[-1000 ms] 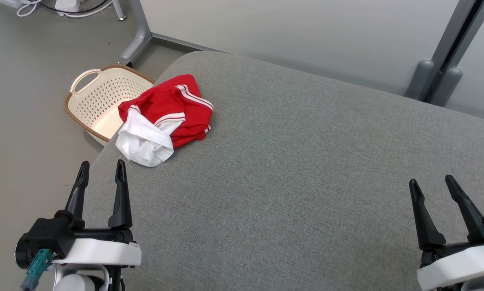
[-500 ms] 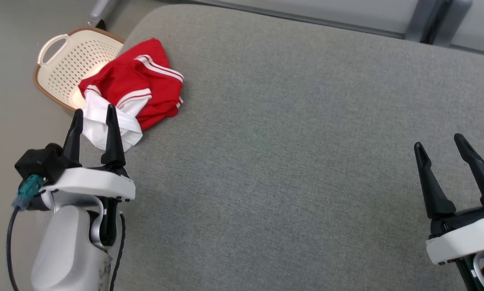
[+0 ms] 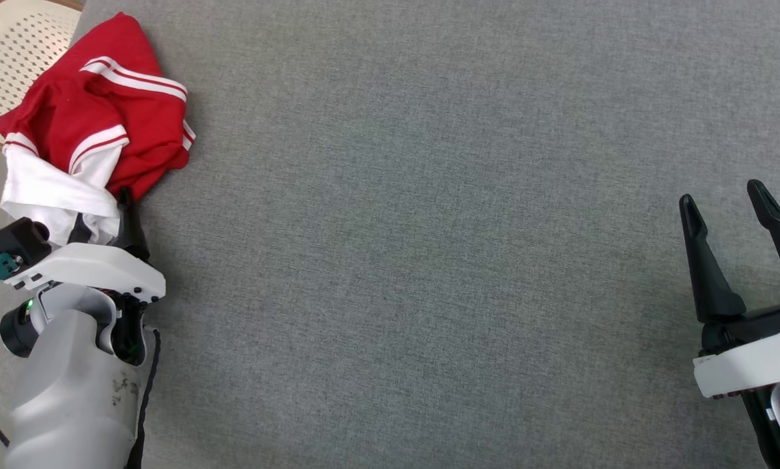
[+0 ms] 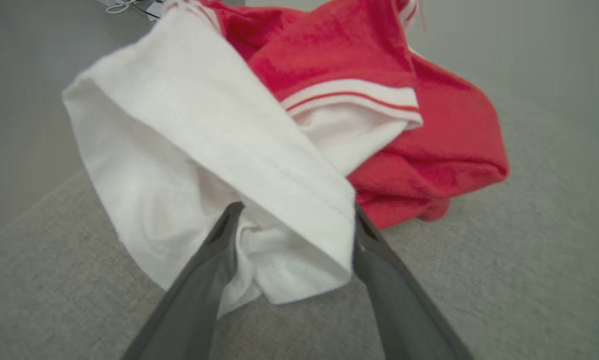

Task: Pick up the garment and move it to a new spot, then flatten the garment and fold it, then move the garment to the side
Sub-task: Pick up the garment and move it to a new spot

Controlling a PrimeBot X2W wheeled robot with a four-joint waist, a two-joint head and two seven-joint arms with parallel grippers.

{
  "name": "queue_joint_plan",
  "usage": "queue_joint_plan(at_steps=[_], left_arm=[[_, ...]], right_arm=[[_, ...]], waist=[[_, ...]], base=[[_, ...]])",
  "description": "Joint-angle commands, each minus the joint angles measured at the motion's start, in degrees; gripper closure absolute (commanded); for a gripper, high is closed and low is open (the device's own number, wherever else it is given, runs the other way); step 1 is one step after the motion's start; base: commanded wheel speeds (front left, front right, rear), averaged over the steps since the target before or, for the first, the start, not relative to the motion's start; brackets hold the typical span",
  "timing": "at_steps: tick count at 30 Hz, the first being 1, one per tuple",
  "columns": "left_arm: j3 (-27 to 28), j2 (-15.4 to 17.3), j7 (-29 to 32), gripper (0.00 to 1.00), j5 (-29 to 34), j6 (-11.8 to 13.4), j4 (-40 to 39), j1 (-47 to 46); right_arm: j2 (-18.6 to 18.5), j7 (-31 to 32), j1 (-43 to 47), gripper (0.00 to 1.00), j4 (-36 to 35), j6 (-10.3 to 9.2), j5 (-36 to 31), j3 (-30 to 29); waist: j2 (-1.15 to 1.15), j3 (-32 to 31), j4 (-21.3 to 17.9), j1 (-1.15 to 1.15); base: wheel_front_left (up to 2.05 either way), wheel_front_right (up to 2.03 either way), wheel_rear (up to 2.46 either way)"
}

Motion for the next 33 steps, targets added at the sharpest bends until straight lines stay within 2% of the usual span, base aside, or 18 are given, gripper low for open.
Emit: queue_joint_plan(at_steps=[1, 2, 6, 10, 11, 16, 24, 33], left_arm=[[0.5, 1.0, 0.0, 0.80, -0.5, -0.4, 1.2, -1.4], [0.8, 1.4, 0.0, 1.00, -0.5, -0.5, 0.8, -1.9], [2.4, 1.6, 0.0, 1.00, 2.1, -0.7, -6.3, 0.1], [5.3, -0.4, 0.0, 1.00, 7.4, -0.8, -21.9, 5.5], [5.3, -0.4, 0.0, 1.00, 7.4, -0.8, -21.9, 5.5], [5.8, -2.6, 0.0, 1.00, 11.3, -0.9, -37.3, 11.8], [0.9, -3.8, 0.0, 1.00, 15.0, -0.3, -54.3, 23.2], [-9.4, -3.9, 0.0, 1.00, 12.5, 4.0, -61.7, 35.2]], right_arm=[[0.0, -0.6, -0.8, 0.00, 0.2, 0.00, 0.1, -0.2], [0.0, -0.7, -1.0, 0.00, 0.4, 0.00, 0.1, -0.2], [0.5, -1.7, -1.2, 0.00, 1.1, 0.00, 0.0, -0.7], [1.3, -2.8, -0.5, 0.00, 2.2, 0.00, -0.1, -1.2], [1.3, -2.8, -0.5, 0.00, 2.2, 0.00, -0.1, -1.2], [2.4, -4.1, -0.3, 0.00, 3.5, 0.00, 0.0, -1.2], [4.1, -6.7, 0.9, 0.00, 6.9, 0.00, 1.0, 0.1], [5.0, -9.6, 2.3, 0.00, 10.7, 0.00, 2.6, 2.5]], waist=[[0.00, 0.6, -0.7, 0.00], [0.00, 0.6, -0.8, 0.00], [0.00, 0.0, -1.0, 0.00], [0.00, -2.2, -1.1, 0.00], [0.00, -2.2, -1.1, 0.00], [0.00, -4.9, -1.6, 0.00], [0.00, -10.6, -4.5, 0.00], [0.00, -15.3, -10.3, 0.00]], base=[[0.00, 0.00, 0.00], [0.00, 0.00, 0.00], [0.00, 0.00, 0.00], [0.00, 0.00, 0.00], [0.00, 0.00, 0.00], [0.00, 0.00, 0.00], [0.00, 0.00, 0.00], [0.00, 0.00, 0.00]])
